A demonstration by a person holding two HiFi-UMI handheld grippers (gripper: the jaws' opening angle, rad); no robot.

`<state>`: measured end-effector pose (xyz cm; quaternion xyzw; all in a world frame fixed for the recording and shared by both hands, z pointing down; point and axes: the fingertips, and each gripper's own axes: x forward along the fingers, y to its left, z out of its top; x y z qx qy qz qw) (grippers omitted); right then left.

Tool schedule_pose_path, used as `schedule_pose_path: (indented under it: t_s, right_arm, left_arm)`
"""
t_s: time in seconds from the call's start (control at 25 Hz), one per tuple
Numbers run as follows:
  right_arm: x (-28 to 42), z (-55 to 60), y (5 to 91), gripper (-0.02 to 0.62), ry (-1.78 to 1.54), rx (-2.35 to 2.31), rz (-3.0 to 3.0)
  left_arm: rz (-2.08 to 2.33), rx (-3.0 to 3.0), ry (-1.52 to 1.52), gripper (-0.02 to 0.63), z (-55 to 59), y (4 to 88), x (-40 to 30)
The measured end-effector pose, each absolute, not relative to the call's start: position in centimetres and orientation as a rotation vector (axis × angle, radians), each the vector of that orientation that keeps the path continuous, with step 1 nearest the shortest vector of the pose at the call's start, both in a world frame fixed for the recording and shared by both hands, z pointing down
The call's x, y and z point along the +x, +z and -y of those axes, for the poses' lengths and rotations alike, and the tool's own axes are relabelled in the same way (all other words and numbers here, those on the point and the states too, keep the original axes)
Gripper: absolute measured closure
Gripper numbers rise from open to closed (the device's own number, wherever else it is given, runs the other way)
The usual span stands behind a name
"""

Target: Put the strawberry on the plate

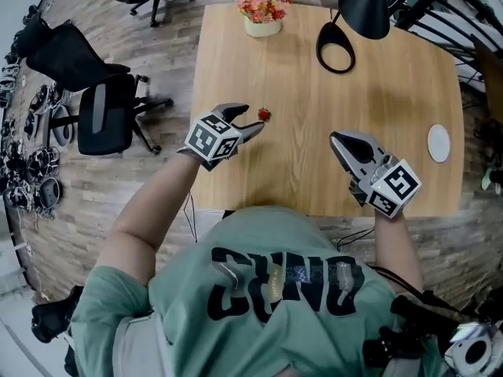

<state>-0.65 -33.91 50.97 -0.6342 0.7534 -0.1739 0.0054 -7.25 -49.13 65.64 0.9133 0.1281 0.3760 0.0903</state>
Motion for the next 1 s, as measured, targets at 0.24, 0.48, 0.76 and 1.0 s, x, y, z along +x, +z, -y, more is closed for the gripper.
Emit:
schedule_pose_path:
  t_s: [0.24,0.48,0.76,1.0]
  right_arm:
    - [0.0,31.5,52.3,0.589,-0.583,-2.016,-2.305]
    - [1.3,29.0,53.7,0.589,-0.623,-2.061,-2.243]
    - [3.0,26.4,54.7,0.589,-0.651,-2.104,-2.189]
    - [3.6,24.6,55.6,0.589,-0.666,-2.113,-2.159]
  left_arm:
    - [-0.381,2.694,1.247,0.295,48.8,69.2,-5.4]
    - [-0.335,2.68,1.401,0.295,49.9,72.9,-3.9]
    - [-0.298,2.631,1.544,0.295,49.9,76.9,-3.3]
    - [-0.233,2.6,1.579,0.296,49.3,78.8,-3.0]
